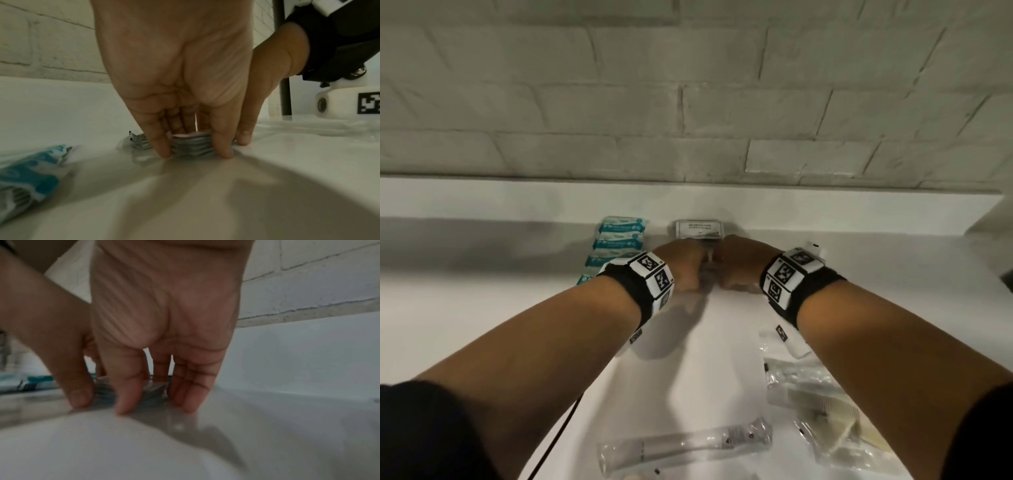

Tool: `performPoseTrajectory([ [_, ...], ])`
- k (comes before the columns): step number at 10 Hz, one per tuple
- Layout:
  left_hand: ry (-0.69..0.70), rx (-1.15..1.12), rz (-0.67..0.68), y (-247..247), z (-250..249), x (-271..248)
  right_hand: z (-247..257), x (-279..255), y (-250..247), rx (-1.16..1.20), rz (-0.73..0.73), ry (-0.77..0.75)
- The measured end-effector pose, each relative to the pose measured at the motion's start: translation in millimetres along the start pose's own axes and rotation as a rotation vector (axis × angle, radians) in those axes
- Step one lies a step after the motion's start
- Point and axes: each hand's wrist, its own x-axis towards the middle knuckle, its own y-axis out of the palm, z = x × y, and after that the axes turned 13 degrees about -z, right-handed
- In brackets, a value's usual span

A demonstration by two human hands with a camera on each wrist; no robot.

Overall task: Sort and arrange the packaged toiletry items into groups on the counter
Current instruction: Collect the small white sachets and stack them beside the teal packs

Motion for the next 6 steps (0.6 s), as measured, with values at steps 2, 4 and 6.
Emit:
performPoseTrajectory([
  [2,-0.005,0.025,-0.02,-0.5,9.5,12.5,-4.5,16.0,10.1,0.0,-0.045,0.026],
  [4,-0.01,0.055,-0.015,1.2,20.7,20.5,-6.0,24.8,13.0,0.063,-0.052,0.086],
  [6,-0.012,0.061,0.009,2.6,23.1,23.7,0.1,22.7,13.0,0.002,-0.058,0.066],
])
